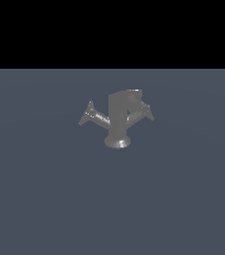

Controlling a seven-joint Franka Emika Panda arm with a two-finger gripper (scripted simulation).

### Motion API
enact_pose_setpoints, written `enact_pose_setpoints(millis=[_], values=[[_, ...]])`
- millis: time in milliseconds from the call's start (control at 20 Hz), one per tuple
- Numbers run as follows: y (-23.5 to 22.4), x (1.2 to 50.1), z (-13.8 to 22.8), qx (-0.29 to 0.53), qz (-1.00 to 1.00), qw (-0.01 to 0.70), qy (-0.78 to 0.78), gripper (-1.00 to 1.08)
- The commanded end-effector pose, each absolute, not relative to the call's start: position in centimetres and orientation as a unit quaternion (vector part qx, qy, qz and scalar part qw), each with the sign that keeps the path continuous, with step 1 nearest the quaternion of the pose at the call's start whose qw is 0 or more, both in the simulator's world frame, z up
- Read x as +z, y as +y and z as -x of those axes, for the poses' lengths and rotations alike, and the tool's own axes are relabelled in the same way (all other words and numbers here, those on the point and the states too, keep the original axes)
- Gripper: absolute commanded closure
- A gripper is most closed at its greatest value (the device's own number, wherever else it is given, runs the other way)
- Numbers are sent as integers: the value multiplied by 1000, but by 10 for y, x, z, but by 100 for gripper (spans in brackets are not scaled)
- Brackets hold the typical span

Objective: Turn on the faucet by rotating a designated handle.

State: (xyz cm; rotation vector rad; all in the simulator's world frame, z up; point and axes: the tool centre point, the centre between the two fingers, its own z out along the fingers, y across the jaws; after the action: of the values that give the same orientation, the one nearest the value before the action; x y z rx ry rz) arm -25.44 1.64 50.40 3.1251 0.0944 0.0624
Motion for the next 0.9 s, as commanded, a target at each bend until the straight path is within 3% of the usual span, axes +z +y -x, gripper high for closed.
enact_pose_setpoints(millis=[0, 50, 100, 300, 350, 400, 650, 700, 800, 850], values=[[5, 489, 247, 4, -1000, 7, 22, 23], [22, 468, 242, -15, -999, 17, 41, 11], [6, 455, 238, -23, -1000, 12, 5, 1], [22, 369, 218, -76, -997, 28, 2, 24], [23, 359, 211, -75, -997, 19, -8, 27], [8, 340, 207, -84, -996, 24, -32, 15], [21, 302, 153, -66, -992, -14, -110, 86], [42, 292, 145, -66, -993, -10, -102, 54], [35, 272, 126, -53, -993, 21, -105, 56], [35, 269, 109, -37, -992, 26, -117, 45]])
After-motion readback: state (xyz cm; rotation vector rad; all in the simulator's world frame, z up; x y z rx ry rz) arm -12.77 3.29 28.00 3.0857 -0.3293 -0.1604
